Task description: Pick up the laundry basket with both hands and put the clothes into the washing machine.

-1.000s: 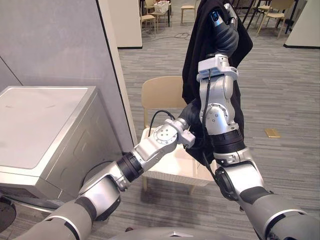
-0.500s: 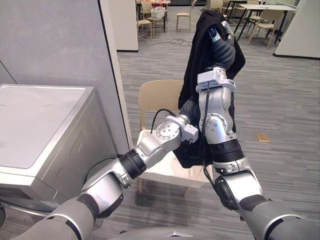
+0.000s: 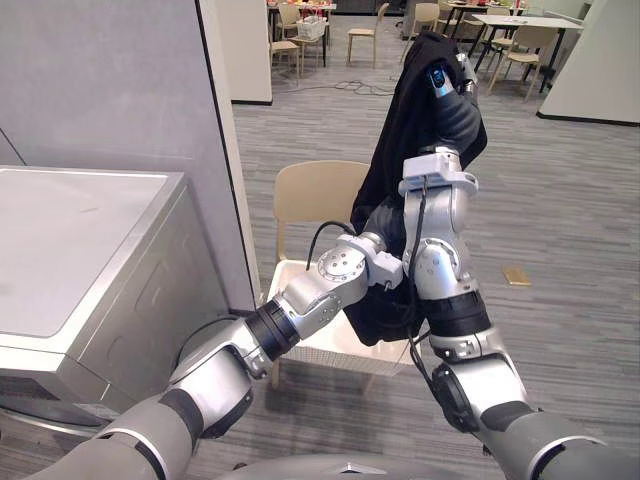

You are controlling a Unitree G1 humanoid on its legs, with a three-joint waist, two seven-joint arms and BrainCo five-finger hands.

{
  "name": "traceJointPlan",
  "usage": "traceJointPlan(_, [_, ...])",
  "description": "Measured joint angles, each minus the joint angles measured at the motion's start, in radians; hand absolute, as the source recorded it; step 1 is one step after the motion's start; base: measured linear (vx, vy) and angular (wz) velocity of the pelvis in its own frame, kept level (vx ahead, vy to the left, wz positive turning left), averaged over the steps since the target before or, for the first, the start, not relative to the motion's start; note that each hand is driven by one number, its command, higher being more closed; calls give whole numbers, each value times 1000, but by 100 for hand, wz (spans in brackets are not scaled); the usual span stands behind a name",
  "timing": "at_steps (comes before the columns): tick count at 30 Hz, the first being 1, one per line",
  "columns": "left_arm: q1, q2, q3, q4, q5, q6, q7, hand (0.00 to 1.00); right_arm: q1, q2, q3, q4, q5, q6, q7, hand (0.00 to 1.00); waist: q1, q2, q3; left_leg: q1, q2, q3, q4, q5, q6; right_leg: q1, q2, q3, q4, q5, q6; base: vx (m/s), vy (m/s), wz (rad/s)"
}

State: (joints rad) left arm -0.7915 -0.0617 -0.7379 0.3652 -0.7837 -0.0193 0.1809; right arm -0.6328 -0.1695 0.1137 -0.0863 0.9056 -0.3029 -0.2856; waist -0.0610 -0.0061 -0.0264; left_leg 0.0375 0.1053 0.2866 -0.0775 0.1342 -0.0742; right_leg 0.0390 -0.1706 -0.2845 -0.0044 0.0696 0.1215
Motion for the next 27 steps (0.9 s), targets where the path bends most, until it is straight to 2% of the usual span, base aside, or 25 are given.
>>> traceJointPlan(6, [31, 16, 52, -24, 58, 29, -66, 100, 249, 9, -47, -184, 20, 11, 64, 0, 5, 0, 0, 0, 0, 1, 0, 0, 0, -3, 0, 4, 5, -1, 1, 0, 0, -1])
traceJointPlan(10, [223, 43, 53, -168, 119, 66, -132, 100, 395, 27, -66, -283, 33, 57, 113, 0, 5, 2, 0, 4, 0, 10, 0, 0, 1, -6, 1, 22, 17, -2, 1, 1, 1, -6])
traceJointPlan(12, [311, 67, 64, -223, 136, 78, -158, 100, 437, 71, -74, -284, 35, 75, 129, 0, 5, 1, 0, 10, 0, 14, 0, -3, 2, -6, 0, 28, 20, -3, 1, -30, 9, -9])
traceJointPlan(19, [555, 60, 143, -351, 168, 79, -198, 100, 460, 220, -166, -266, 40, 140, 139, 0, 21, 7, 34, 9, -22, 5, -5, -20, 9, -19, -18, 52, 23, -12, 1, -52, 27, -2])
traceJointPlan(27, [758, 38, 197, -402, 178, 102, -223, 100, 466, 229, -179, -152, 42, 177, 145, 0, 23, 19, 58, -13, -53, -14, 0, -26, 20, -25, -43, 53, 11, -1, 23, 15, 24, 5])
